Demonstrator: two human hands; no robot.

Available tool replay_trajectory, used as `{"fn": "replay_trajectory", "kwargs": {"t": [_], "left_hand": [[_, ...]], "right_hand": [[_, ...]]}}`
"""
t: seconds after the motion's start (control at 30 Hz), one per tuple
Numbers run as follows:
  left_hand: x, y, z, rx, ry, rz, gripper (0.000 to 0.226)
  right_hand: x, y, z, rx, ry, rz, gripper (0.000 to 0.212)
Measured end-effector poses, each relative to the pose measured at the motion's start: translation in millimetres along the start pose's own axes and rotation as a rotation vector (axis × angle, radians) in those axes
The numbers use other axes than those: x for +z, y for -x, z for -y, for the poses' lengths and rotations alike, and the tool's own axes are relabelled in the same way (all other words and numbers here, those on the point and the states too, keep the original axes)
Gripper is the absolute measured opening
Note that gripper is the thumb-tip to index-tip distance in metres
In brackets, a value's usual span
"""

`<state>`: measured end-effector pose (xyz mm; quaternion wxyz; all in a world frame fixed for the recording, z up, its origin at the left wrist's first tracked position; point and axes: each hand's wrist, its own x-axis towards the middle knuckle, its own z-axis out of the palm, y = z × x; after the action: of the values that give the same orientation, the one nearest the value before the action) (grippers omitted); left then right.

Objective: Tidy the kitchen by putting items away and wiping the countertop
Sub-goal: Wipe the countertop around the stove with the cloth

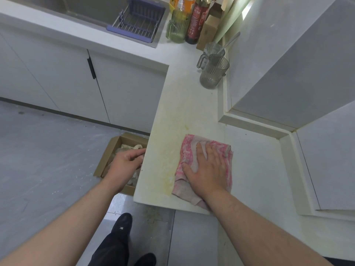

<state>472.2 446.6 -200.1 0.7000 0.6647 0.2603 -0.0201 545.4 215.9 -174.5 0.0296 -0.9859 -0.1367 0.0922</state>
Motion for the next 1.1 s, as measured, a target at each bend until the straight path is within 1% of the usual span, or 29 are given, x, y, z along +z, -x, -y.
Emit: {"fn": "replay_trajectory", "kwargs": {"t": [0.13,0.27,0.43,0.57,0.7,0.97,1.1], "left_hand": [[0,-1,1,-0.001,0.010,0.008,0.026],[-4,-5,6,-0.024,-0.006,0.025,0.027],[-2,-6,6,-0.023,-0.020,0.005,0.027],[-2,-6,5,-0.024,-0.002,0.019,0.027],[-3,-6,5,-0.029,-0.009,0.025,0.028],[-2,-7,6,-0.050,-0.039,-0.039,0.027],[-4,-7,11,-0.051,-0.029,-0.018,0.027]], "right_hand": [[-2,-16,-1,-0.023,-0.001,-0.003,0.094],[-6,-40,-2,-0.038,0.028,-0.013,0.087],[-10,-71,-3,-0.039,0.037,-0.043,0.092],[-14,-96,-4,-0.038,0.060,-0.067,0.084],[-15,-112,-6,-0.032,0.065,-0.067,0.084],[-14,-106,-6,-0.047,0.065,-0.054,0.083],[-12,-72,2,-0.081,0.042,-0.039,0.090]]}}
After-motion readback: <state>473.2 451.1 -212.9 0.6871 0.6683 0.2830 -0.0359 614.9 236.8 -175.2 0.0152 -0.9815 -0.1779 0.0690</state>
